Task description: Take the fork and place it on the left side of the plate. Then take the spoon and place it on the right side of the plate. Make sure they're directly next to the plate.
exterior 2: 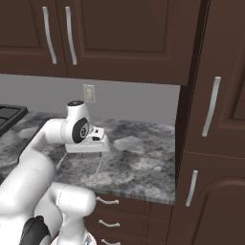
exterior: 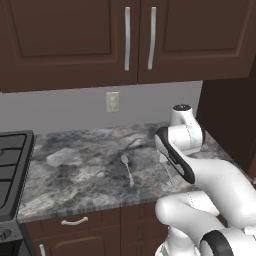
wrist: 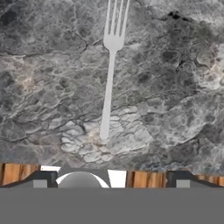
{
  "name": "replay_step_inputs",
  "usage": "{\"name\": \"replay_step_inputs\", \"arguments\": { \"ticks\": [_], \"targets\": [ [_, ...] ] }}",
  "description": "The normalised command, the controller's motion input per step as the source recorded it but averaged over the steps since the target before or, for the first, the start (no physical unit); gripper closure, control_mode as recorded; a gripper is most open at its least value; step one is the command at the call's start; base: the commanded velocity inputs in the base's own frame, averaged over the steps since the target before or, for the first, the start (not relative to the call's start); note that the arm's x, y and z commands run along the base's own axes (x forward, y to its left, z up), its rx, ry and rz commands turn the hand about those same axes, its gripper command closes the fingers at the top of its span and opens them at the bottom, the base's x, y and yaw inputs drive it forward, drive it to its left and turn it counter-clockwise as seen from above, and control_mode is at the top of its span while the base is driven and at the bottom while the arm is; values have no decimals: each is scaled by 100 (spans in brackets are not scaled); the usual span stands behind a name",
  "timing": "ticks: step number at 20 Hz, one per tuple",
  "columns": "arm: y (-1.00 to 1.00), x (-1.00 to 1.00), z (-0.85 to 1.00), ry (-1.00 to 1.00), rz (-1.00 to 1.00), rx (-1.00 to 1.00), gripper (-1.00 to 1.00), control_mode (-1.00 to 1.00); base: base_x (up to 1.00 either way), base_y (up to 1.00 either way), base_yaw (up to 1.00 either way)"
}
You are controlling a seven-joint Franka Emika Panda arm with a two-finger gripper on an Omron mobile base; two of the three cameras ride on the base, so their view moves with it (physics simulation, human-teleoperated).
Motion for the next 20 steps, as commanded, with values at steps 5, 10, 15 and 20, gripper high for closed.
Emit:
{"name": "replay_step_inputs", "arguments": {
  "ticks": [5, 10, 15, 20],
  "targets": [
    [-23, 53, -44, 3, 0, 3, -100, -100, 0, 0, 0],
    [-1, 57, -45, 0, -1, 2, -100, -100, 0, 0, 0],
    [0, 38, -50, 0, -2, 2, -100, -100, 0, 0, 0],
    [1, 22, -34, 0, -2, 1, -100, -100, 0, 0, 0]
  ]
}}
